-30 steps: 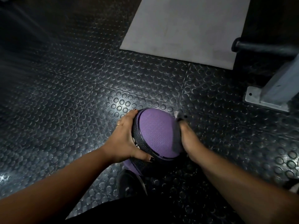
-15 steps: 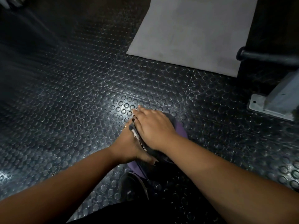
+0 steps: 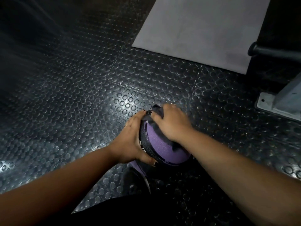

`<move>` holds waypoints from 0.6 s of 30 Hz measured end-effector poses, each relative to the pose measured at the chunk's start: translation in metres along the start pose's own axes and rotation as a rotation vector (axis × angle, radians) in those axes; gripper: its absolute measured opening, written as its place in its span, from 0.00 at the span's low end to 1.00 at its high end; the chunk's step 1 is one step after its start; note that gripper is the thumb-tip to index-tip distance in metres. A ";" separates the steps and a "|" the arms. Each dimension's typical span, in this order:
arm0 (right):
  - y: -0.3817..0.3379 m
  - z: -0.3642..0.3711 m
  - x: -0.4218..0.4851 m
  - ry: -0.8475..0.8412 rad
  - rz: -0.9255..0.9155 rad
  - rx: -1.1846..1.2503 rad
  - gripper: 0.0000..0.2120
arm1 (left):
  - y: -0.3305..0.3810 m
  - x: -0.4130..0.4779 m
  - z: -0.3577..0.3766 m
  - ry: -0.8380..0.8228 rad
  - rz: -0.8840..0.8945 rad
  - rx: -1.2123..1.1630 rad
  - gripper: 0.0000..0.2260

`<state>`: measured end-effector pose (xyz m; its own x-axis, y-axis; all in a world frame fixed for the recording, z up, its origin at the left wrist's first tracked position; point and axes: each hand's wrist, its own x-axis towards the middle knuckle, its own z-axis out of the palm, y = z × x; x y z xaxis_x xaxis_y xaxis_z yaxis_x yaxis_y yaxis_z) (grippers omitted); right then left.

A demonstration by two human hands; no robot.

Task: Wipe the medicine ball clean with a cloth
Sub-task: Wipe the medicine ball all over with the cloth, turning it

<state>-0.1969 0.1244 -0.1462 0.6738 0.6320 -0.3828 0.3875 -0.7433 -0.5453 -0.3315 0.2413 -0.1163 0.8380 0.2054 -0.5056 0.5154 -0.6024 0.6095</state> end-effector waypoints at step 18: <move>0.036 -0.028 0.037 -0.377 0.223 0.502 0.18 | 0.015 0.010 0.005 0.016 0.111 0.146 0.68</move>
<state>-0.1404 0.1146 -0.1593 0.4028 0.5759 -0.7114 -0.1373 -0.7305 -0.6690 -0.3164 0.2302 -0.1152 0.8914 0.1431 -0.4301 0.3895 -0.7270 0.5655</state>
